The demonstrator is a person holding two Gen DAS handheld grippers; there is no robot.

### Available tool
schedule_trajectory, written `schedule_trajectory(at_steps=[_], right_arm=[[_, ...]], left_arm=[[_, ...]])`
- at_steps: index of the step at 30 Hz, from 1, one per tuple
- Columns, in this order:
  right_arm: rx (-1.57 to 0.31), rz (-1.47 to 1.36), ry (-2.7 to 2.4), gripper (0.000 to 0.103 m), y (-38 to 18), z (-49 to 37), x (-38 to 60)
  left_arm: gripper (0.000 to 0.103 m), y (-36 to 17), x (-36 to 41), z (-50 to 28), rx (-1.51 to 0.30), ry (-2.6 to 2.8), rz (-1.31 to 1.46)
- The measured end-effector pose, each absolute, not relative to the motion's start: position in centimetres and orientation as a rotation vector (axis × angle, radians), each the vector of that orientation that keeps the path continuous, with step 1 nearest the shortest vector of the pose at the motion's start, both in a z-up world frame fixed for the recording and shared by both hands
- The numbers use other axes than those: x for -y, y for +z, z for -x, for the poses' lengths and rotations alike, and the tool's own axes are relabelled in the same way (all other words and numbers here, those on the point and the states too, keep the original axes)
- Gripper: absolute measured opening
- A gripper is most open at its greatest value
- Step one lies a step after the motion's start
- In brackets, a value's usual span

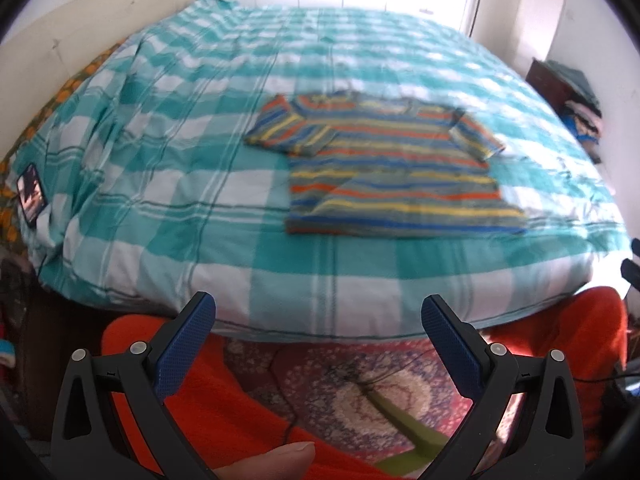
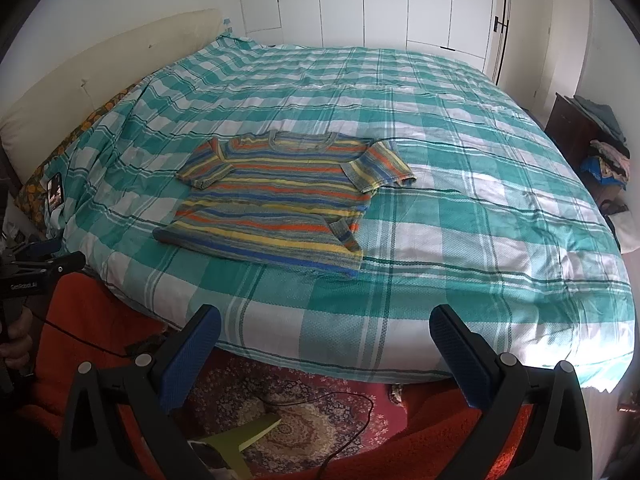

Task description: Fold small clothes

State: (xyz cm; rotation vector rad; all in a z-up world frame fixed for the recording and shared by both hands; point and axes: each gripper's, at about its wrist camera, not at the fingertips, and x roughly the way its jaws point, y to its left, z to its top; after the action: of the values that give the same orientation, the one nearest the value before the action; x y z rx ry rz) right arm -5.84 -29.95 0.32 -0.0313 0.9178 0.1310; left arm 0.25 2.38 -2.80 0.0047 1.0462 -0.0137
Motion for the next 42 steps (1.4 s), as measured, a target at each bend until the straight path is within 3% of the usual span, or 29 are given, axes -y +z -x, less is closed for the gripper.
schedule_trajectory(at_steps=[10, 12, 14, 16, 17, 19, 23, 25, 26, 27, 28, 34, 37, 38, 39, 42], right_arm=[[-0.867, -0.058, 0.179, 0.103, -1.3, 1.1, 31.9], [-0.869, -0.073, 0.211, 0.103, -2.5, -1.6, 32.5], [-0.907, -0.088, 0.269, 0.102, -4.4, -4.8, 32.5], [-0.982, -0.138, 0.353, 0.09, -7.1, -8.5, 32.7], [-1.011, -0.164, 0.364, 0.075, -8.2, -9.8, 33.0], [-1.095, -0.241, 0.321, 0.062, -10.9, -12.9, 34.2], [-1.235, -0.342, 0.324, 0.061, -14.5, -16.5, 35.1], [-1.301, -0.251, 0.363, 0.051, -15.7, -17.1, 33.7], [-1.32, -0.218, 0.382, 0.03, -16.0, -17.2, 33.0], [-1.331, -0.182, 0.403, 0.018, -16.1, -17.1, 32.3], [-1.325, -0.157, 0.407, 0.008, -15.9, -17.0, 32.0], [-1.128, 0.008, 0.726, 0.008, -9.8, -10.7, 30.2], [-1.122, 0.192, 0.907, 0.009, -9.2, -5.0, 29.5], [-1.161, 0.256, 0.905, 0.011, -10.0, -3.6, 29.6], [-1.203, 0.31, 0.878, 0.021, -11.1, -2.6, 29.9], [-1.305, 0.332, 0.767, 0.034, -13.5, -1.8, 32.9]], left_arm=[[0.099, -6.8, -5.3, -8.9, -1.103, -0.11, 0.112], [0.082, -8.1, -4.0, -11.9, -1.136, -0.152, 0.046], [0.078, -9.3, -2.4, -14.0, -1.16, -0.225, -0.008], [0.073, -10.8, -1.3, -16.0, -1.169, -0.241, -0.058], [0.066, -11.9, -0.8, -17.3, -1.184, -0.215, -0.09], [0.058, -13.9, -0.7, -19.5, -1.222, -0.179, -0.097], [0.061, -16.2, -1.5, -21.3, -1.308, -0.225, 0.008], [0.054, -16.7, -0.9, -21.0, -1.312, -0.279, 0.009], [0.024, -16.7, -0.5, -20.7, -1.305, -0.306, 0.004], [0.004, -16.6, -0.1, -20.4, -1.299, -0.334, 0.003], [0.002, -16.3, 0.1, -20.0, -1.283, -0.345, -0.007], [0.002, -8.6, -0.3, -11.3, -1.015, -0.593, -0.144], [0.01, -7.7, -0.8, -4.9, -1.01, -0.692, -0.381], [0.015, -8.6, -1.5, -2.7, -1.056, -0.709, -0.481], [0.025, -9.6, -2.2, -1.6, -1.094, -0.692, -0.545], [0.03, -11.5, -5.5, -0.8, -1.188, -0.575, -0.568]])
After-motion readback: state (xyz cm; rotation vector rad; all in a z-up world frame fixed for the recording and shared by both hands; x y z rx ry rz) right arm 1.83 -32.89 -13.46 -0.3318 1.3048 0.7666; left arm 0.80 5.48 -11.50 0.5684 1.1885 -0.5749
